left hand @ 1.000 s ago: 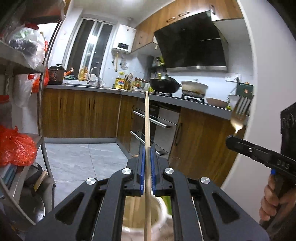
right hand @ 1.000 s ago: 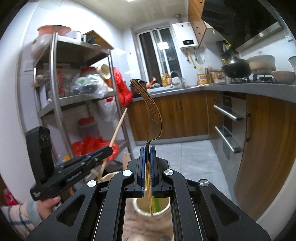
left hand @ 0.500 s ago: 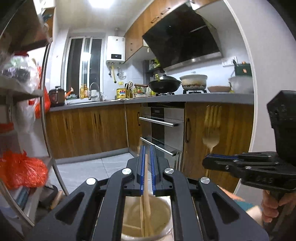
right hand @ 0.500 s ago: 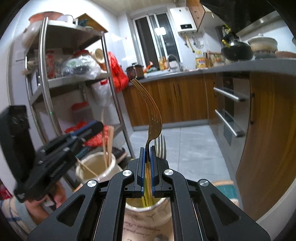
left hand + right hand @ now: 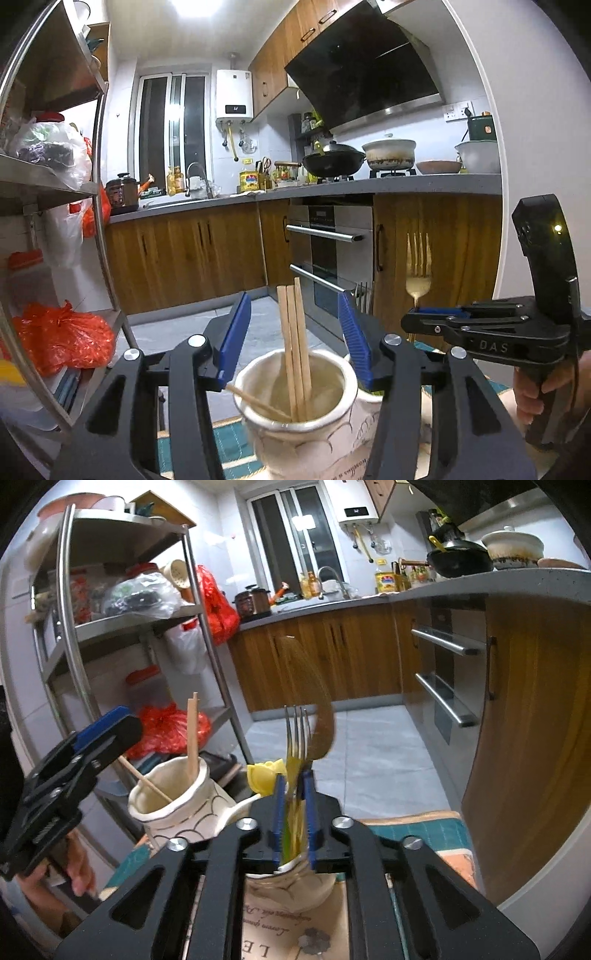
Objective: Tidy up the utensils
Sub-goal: 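Open and withdraw both tools from the ceramic holder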
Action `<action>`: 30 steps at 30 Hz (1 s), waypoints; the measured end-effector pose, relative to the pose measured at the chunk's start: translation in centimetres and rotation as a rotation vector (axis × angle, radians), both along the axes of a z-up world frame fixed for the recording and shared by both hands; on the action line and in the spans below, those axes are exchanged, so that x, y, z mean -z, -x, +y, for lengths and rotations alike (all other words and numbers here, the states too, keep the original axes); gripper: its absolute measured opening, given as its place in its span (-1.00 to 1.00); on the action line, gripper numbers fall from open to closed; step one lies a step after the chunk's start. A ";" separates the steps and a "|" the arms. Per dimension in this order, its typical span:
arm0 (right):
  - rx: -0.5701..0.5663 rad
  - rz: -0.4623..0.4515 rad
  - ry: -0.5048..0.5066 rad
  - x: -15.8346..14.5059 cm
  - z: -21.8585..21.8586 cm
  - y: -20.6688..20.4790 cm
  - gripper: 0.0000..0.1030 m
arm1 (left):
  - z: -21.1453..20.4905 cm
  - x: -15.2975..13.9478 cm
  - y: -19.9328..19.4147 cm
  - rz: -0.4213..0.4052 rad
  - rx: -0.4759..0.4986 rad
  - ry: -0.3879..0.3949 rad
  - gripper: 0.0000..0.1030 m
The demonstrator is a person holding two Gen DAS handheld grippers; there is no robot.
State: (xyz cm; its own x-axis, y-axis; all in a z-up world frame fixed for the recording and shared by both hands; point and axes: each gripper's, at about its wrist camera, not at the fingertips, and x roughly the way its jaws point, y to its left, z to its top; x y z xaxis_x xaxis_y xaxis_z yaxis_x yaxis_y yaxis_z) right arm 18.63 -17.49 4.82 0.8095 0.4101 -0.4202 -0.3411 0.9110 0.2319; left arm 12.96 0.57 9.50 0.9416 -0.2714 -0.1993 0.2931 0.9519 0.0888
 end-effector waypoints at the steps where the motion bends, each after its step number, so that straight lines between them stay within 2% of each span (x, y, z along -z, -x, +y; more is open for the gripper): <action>1: 0.003 0.004 0.002 0.0 0.0 0.0 -0.52 | 0.1 -0.1 0.2 0.007 -0.006 -0.001 -0.02; 3: 0.009 0.010 0.008 0.0 -0.1 0.4 -0.29 | 0.5 -0.4 0.8 0.016 -0.005 0.013 0.07; 7: 0.014 0.019 0.024 0.0 -0.4 1.2 -0.14 | 1.2 -0.6 2.3 0.024 -0.010 0.026 0.39; 8: 0.019 0.022 0.027 0.0 -0.6 1.6 -0.04 | 1.4 -0.6 2.7 0.032 -0.013 0.028 0.42; 10: 0.029 0.023 0.029 -0.2 -1.0 2.3 0.18 | 1.6 -0.7 3.6 0.046 -0.019 0.032 0.66; 12: 0.037 0.014 0.028 -0.3 -1.5 3.6 0.48 | 1.8 -0.6 4.8 0.065 -0.019 0.040 0.81; 15: 0.046 0.003 0.035 -0.4 -2.0 5.4 0.77 | 1.9 -0.1 6.5 0.091 -0.025 0.037 0.89; 22: 0.058 -0.005 0.053 0.1 -2.9 8.8 0.85 | 2.1 1.9 9.9 0.148 -0.034 0.031 0.89; 30: 0.084 0.025 0.087 1.7 -3.5 10.7 0.87 | 1.1 4.9 11.3 0.197 -0.051 -0.005 0.89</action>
State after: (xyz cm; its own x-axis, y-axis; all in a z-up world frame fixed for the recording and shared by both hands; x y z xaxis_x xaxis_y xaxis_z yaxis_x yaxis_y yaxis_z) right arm 7.94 -21.03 3.14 0.8281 0.3027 -0.4718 -0.2581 0.9530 0.1586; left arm 1.69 1.66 4.58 0.8967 -0.2231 -0.3823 0.2570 0.9656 0.0393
